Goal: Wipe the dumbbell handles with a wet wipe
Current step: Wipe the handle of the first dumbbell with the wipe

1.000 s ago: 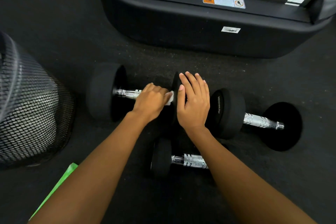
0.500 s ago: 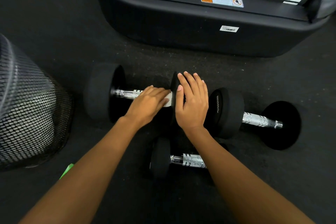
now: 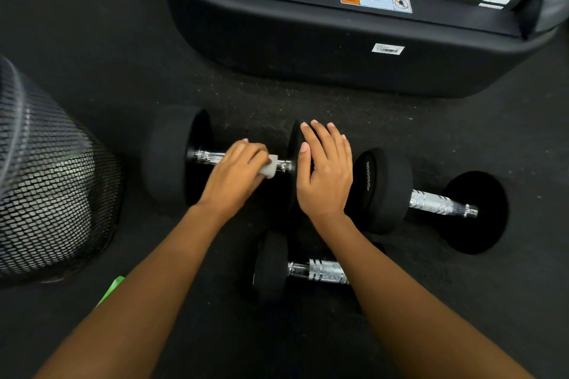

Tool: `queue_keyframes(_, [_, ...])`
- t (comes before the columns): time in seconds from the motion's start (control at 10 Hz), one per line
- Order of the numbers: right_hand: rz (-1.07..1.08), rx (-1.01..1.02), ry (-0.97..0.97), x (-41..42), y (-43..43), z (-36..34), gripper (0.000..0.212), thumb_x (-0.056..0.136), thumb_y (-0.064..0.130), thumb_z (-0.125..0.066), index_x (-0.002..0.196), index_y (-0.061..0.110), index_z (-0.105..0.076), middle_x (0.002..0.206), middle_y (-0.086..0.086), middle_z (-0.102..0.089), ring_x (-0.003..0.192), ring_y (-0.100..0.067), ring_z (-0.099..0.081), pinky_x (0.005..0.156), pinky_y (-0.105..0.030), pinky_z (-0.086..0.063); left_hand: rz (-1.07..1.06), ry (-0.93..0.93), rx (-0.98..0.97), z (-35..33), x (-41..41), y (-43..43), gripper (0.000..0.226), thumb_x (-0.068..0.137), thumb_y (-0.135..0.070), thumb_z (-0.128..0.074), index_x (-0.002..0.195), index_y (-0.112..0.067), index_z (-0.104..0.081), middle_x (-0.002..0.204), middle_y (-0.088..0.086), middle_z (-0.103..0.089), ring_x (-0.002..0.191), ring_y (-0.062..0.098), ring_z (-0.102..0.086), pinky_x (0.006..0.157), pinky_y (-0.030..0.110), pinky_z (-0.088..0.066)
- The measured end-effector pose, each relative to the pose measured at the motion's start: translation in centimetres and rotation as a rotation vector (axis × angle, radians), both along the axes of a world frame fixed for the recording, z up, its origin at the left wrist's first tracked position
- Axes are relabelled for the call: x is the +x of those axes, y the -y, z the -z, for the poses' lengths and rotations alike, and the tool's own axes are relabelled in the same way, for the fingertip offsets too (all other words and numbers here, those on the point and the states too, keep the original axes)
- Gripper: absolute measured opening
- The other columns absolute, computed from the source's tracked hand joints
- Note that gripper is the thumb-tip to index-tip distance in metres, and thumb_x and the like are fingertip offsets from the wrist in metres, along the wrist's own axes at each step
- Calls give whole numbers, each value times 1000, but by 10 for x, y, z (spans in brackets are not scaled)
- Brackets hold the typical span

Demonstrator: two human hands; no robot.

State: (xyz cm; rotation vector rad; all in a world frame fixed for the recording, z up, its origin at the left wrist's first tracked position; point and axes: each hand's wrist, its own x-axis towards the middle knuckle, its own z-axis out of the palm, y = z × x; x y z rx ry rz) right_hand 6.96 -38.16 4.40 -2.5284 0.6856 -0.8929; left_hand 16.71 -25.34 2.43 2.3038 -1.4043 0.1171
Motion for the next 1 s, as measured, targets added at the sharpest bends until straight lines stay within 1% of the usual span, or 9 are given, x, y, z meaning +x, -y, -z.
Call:
queue_keyframes(0.2, [3, 3, -11, 0, -1, -1, 40, 96, 26, -34, 126, 13, -57, 132, -5, -56, 131, -24, -40, 112, -42, -26, -11, -15, -20, 1, -4, 0, 29, 70, -1, -74, 96, -5, -61, 101, 10, -61, 95, 24, -54, 107, 32, -26])
queue_keyframes(0.3, [-5, 4, -11, 0, -1, -1, 40, 96, 26, -34, 126, 13, -57, 132, -5, -56, 131, -24, -40, 112, -42, -26, 37, -44, -37, 2, -9, 7, 28, 74, -4, -72, 101, -4, -64, 105, 10, -64, 99, 24, -59, 107, 33, -30])
queue_keyframes(0.4, [-2, 1, -13, -1, -1, 0, 40, 96, 26, -34, 126, 12, -57, 132, -5, -56, 131, -24, -40, 112, -42, -26, 26, -38, -29, 3, -4, 3, 26, 87, -18, -58, 110, -5, -65, 110, 8, -66, 105, 20, -59, 107, 34, -32])
queue_keyframes(0.5, [2, 7, -6, -1, -1, 1, 40, 96, 26, -33, 126, 13, -57, 132, -4, -56, 131, -24, -40, 112, -42, -26, -41, -3, -2, 4, 4, -9, 37, 93, -27, -41, 113, -6, -65, 111, 7, -67, 106, 20, -60, 106, 33, -31])
queue_keyframes(0.6, [4, 5, -3, 0, -1, 0, 40, 97, 26, -33, 126, 12, -57, 132, -4, -56, 132, -24, -40, 112, -41, -26, -140, -15, 74, 2, 5, -2, 42, 94, -30, -34, 109, -7, -66, 103, 7, -69, 98, 21, -62, 104, 35, -33])
queue_keyframes(0.7, [2, 7, 2, 1, 0, 0, 40, 96, 26, -34, 125, 12, -58, 131, -5, -56, 131, -24, -40, 112, -42, -26, -183, -137, 203, -4, 3, 20, 46, 95, -29, -27, 98, -7, -67, 95, 11, -69, 92, 27, -62, 100, 38, -34])
queue_keyframes(0.8, [1, 5, 3, 0, 0, 0, 39, 96, 25, -35, 125, 12, -58, 131, -5, -56, 131, -24, -41, 112, -42, -27, -60, -154, 210, -5, -4, 31, 46, 94, -31, -25, 99, -8, -65, 97, 9, -68, 93, 27, -61, 98, 35, -34])
queue_keyframes(0.9, [-2, 5, 2, 0, -1, 0, 40, 96, 26, -34, 126, 12, -58, 131, -5, -56, 131, -24, -40, 112, -41, -26, -10, -127, 162, -5, 0, 19, 43, 96, -33, -30, 111, -9, -63, 108, 8, -67, 103, 23, -60, 103, 33, -32])
queue_keyframes(1.0, [4, 0, 3, -1, -1, 1, 40, 97, 26, -33, 126, 13, -57, 132, -4, -56, 132, -23, -40, 112, -42, -27, -118, -146, 206, -4, 8, 13, 33, 99, -27, -39, 112, -9, -63, 109, 8, -67, 105, 23, -58, 105, 34, -28])
